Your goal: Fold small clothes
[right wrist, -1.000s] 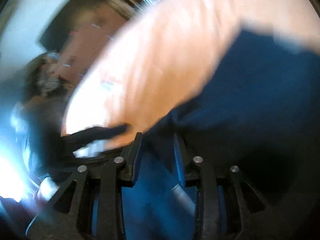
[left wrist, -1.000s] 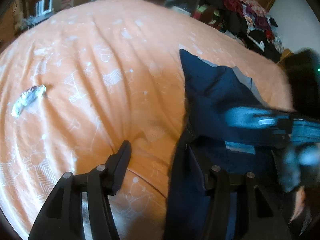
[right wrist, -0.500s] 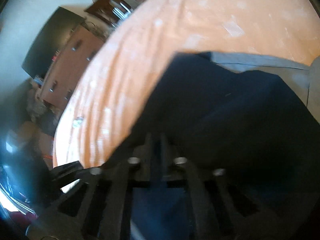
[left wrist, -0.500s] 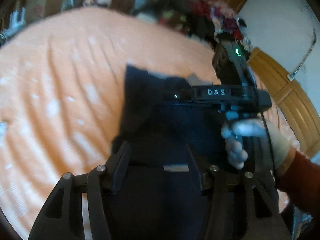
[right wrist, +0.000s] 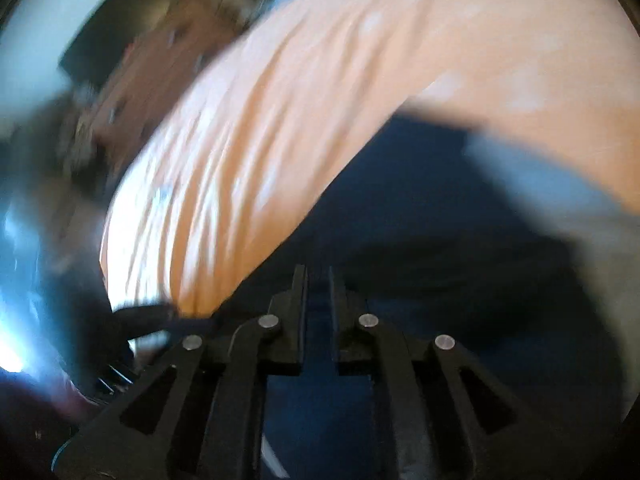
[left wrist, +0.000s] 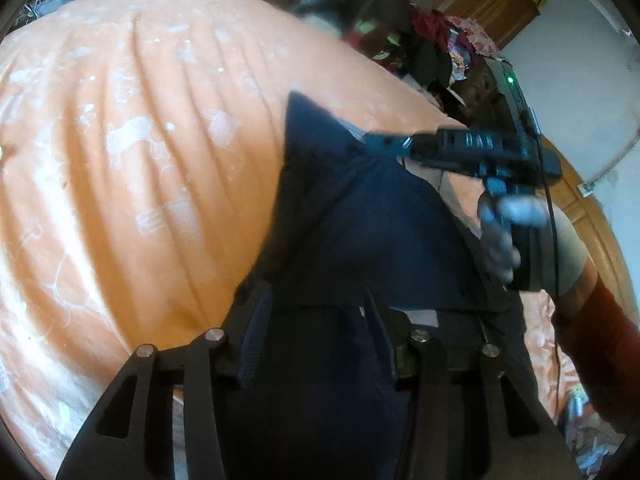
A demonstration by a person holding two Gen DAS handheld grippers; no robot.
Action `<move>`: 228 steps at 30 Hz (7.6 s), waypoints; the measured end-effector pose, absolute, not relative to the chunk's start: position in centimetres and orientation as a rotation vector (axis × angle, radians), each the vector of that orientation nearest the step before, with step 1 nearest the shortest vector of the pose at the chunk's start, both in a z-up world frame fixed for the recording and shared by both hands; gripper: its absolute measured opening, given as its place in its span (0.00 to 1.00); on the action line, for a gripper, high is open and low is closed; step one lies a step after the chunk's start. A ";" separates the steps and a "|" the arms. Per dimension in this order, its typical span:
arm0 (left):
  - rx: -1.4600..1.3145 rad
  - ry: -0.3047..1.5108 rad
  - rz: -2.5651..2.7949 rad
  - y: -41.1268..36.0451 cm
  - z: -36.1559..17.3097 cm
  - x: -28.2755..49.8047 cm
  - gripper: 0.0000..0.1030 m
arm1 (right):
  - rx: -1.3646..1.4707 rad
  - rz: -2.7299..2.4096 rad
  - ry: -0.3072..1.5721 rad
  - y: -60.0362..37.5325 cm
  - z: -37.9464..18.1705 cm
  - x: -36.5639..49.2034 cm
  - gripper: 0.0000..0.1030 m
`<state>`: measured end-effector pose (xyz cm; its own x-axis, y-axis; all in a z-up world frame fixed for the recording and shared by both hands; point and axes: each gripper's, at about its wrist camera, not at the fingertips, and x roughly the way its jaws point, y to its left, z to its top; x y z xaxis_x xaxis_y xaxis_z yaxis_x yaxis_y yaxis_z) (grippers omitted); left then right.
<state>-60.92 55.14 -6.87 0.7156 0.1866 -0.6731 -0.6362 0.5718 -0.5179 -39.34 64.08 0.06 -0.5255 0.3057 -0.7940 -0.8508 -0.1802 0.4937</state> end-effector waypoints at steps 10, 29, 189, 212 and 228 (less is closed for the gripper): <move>-0.823 0.540 0.537 53.6 -6.0 -61.9 0.62 | -0.564 1.827 1.108 68.4 0.1 -42.3 0.02; -0.716 0.706 0.620 59.8 -5.2 -56.2 0.58 | -0.410 1.489 0.981 50.5 3.5 -29.5 0.17; -0.899 0.326 0.388 60.9 10.8 -57.4 0.03 | 0.231 1.249 1.097 19.4 12.4 -7.9 0.00; -0.769 0.630 0.590 63.6 -0.5 -51.3 0.47 | -0.155 1.072 1.133 29.9 -0.6 -2.5 0.00; -0.528 0.725 0.347 45.2 -0.6 -46.2 0.27 | -0.375 1.400 0.990 35.8 2.0 -32.3 0.00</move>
